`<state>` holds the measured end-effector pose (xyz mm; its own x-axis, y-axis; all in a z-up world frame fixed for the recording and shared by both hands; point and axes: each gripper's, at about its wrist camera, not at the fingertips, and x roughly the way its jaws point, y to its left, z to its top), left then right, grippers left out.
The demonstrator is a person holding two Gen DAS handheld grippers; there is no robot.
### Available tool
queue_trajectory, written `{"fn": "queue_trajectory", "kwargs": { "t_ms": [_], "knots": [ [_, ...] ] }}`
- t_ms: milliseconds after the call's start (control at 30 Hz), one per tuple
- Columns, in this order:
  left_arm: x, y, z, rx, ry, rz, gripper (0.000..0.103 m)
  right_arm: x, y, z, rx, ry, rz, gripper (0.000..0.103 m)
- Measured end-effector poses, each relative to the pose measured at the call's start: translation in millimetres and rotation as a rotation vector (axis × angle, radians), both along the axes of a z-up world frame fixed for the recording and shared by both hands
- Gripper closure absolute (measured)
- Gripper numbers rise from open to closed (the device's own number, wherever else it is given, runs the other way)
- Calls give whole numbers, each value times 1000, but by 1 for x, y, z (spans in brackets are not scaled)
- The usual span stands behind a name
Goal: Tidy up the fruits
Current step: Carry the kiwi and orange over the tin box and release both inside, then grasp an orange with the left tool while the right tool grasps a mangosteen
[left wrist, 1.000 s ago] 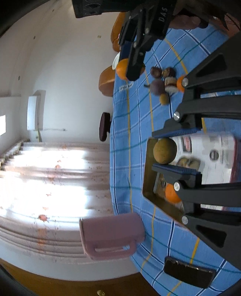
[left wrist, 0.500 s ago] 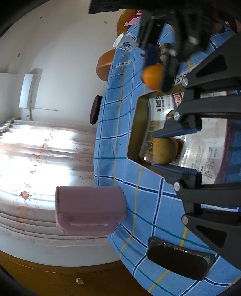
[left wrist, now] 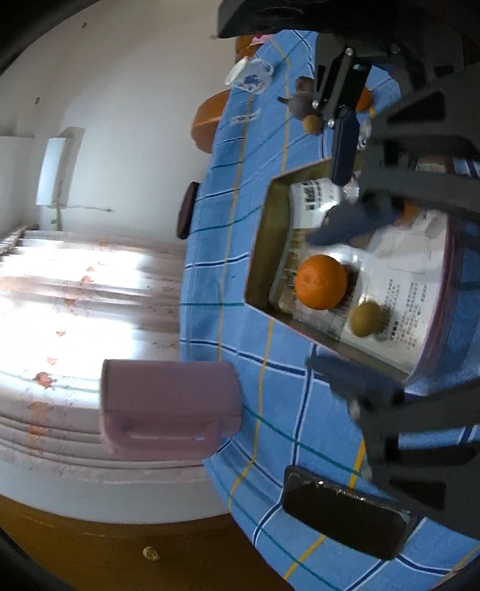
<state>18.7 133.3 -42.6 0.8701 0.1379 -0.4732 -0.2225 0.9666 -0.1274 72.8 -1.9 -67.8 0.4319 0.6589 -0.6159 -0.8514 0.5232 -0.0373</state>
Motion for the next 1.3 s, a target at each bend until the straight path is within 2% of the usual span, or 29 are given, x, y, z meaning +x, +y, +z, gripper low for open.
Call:
{"fn": "queue_trajectory", "kwargs": {
  "t_ms": [33,167,300,367,567,767,867,933,1033,1100,1167,1300],
  "knots": [
    [-2,-3,4,-1,-12,-1,27,-2,-3,2,5,-5,-5,54],
    [-6,-22,15,6,-41,-43,24,-9,-42,14,36,-48,-52,52],
    [0,-55,18,7,-45,-126,20,-8,-98,17,35,-81,-171,48],
    [6,-73,17,12,-32,-169,20,-4,-125,16,32,-87,-237,45],
    [27,-134,8,43,24,-302,20,17,-191,13,43,-66,-424,45],
    [47,-172,-5,48,99,-392,20,37,-223,6,46,-21,-530,45],
    [55,-182,-10,40,139,-428,21,45,-226,2,47,15,-538,45],
    [58,-187,-14,37,163,-449,22,51,-223,1,48,40,-528,45],
    [65,-191,-19,44,201,-472,34,54,-217,1,44,45,-525,45],
    [71,-191,-25,17,240,-490,43,58,-213,-1,38,53,-523,45],
    [76,-189,-30,-14,272,-508,58,63,-209,-3,45,81,-512,45],
    [76,-183,-33,-62,277,-518,61,68,-198,-10,30,111,-488,45]
  ]
}}
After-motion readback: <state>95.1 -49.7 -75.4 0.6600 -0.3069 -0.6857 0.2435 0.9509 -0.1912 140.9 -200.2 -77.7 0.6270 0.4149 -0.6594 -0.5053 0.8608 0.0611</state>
